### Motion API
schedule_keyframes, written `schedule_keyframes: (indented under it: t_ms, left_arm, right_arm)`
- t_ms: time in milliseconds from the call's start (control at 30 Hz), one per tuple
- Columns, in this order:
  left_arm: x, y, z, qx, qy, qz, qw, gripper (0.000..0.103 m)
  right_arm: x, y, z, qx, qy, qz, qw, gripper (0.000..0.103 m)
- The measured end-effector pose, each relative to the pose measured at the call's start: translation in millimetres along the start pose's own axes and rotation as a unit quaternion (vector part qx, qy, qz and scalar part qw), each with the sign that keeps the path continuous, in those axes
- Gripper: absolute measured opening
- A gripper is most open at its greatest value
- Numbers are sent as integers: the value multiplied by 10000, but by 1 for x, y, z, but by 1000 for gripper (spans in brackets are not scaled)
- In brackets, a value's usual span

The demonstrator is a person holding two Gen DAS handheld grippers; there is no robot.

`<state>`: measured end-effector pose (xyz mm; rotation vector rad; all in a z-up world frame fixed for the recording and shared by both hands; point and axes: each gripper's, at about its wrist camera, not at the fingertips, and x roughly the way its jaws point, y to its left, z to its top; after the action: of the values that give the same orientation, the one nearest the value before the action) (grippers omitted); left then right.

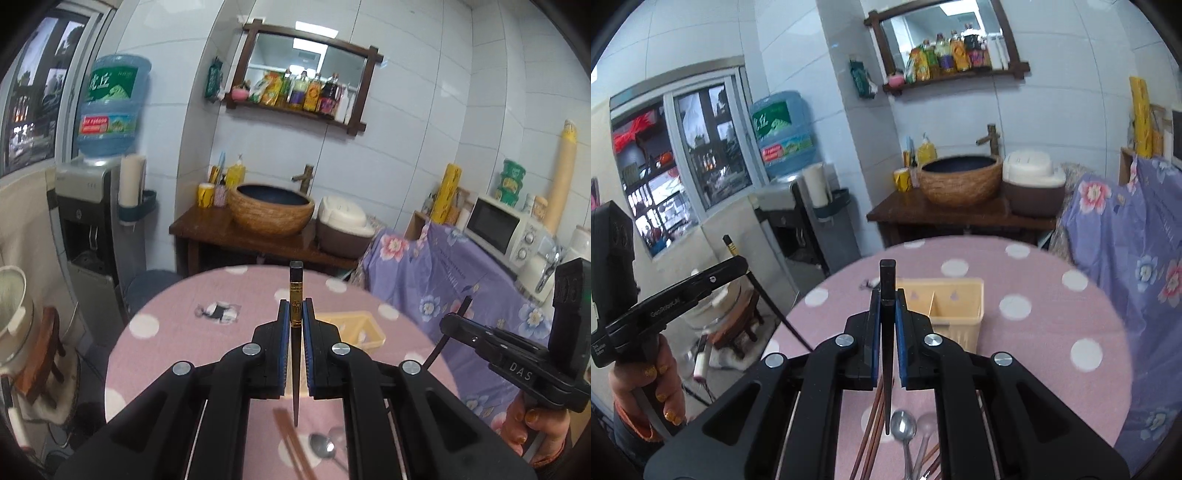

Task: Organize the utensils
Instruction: 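Carry both black chopsticks up and lower them into the cream utensil holder, then open both tools to release the chopsticks into the holder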

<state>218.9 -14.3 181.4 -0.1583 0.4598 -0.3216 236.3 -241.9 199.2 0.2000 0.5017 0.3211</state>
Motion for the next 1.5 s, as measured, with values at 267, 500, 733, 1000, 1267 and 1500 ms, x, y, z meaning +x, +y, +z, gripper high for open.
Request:
schedule_keyframes:
  t_ms: [267, 500, 733, 1000, 1267, 1500]
  left_arm:
    - [24, -31, 73, -143, -447, 19, 9989, 8]
    - [85, -40, 45, -78, -235, 379, 9990, 8]
    - [132, -21, -12, -265, 432, 463, 9976, 8]
    - [148, -8, -38, -318, 700, 547, 9955, 8]
    - [133, -9, -37, -450, 646, 318, 9964, 54]
    - [95, -15, -52, -231, 352, 241, 9988, 82]
  right_arm:
    - [-3, -22, 83, 379, -886, -486, 9942, 8]
    - [44, -46, 57, 412, -943, -1067, 9889, 8]
    - [93, -61, 9, 485, -352, -1092, 9922, 8]
    - [111, -64, -9, 456, -205, -1096, 9927, 8]
    - [100, -66, -16, 598, -375, -1088, 9916, 60]
    - [71, -56, -33, 418, -560, -1162, 9908, 71]
